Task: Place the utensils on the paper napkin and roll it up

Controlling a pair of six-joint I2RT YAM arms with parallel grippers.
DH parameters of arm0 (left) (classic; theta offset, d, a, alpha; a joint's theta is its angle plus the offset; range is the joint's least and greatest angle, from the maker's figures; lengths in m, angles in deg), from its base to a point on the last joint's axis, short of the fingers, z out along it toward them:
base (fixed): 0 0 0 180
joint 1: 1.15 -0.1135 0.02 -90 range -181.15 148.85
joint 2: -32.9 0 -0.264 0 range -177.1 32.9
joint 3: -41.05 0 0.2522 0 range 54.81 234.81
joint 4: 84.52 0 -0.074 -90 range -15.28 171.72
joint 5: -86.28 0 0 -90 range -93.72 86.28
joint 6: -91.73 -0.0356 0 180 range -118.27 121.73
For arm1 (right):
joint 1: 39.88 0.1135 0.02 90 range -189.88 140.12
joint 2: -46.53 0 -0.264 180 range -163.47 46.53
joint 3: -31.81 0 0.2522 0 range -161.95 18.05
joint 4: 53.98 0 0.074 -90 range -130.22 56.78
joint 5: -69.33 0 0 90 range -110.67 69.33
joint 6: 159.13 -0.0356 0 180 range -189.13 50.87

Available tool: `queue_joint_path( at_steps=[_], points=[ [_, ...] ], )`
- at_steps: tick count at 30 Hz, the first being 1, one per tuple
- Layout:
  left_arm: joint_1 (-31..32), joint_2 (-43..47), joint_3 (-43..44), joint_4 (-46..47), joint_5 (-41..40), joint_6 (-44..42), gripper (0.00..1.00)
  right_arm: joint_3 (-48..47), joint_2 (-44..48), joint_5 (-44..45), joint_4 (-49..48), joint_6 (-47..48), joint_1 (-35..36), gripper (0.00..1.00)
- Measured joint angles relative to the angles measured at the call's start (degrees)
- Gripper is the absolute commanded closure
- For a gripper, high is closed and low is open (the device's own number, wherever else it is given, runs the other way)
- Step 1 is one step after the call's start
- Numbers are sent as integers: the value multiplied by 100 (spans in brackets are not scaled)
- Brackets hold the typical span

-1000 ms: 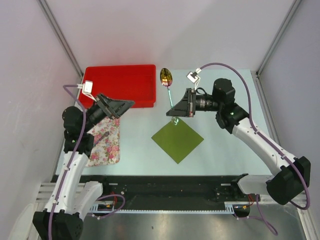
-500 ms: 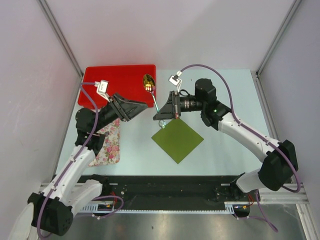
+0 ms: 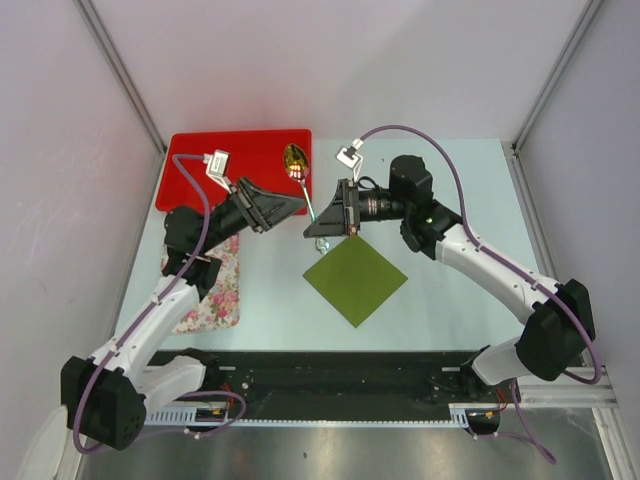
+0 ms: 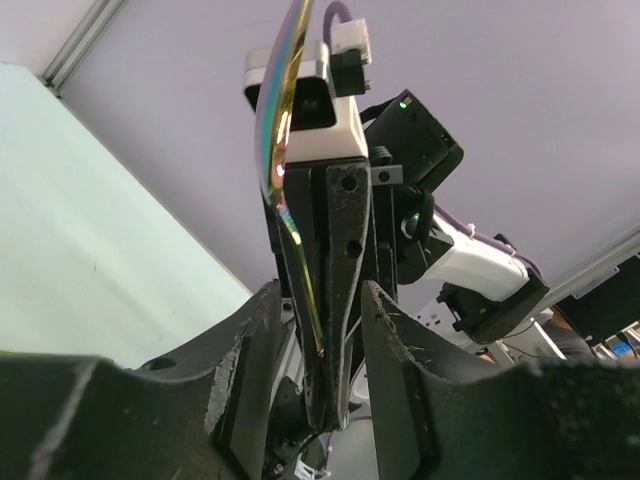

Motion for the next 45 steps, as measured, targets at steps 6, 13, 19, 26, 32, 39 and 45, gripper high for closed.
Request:
queue_joint_path(
  at_steps=[6,13,19,26,32,39,45],
  points=[
    [101,-157,203,122,-57,11,66,0,0,2,-87,-83,20,100],
    [120,-380,221,201,-205,184,94,-42,-24,4,-103,-87,44,100],
    [131,-446,273,267,-271,393,100,-107,-33,107,-13,57,26,57],
    [131,-448,278,-168,-503,236,100,-813,-52,960,1464,925,-531,22],
    [184,-721,293,-1014,-957,-70,100,-1556,-125,2039,2734,2124,-664,27],
    [481,-1202,588,-2131,-1362,-400,100,-1985,-243,2922,4177,3348,-225,42],
    [745,-1471,839,-2367,-1475,-509,100,-1952,-382,3230,4503,3547,-208,48]
  ],
)
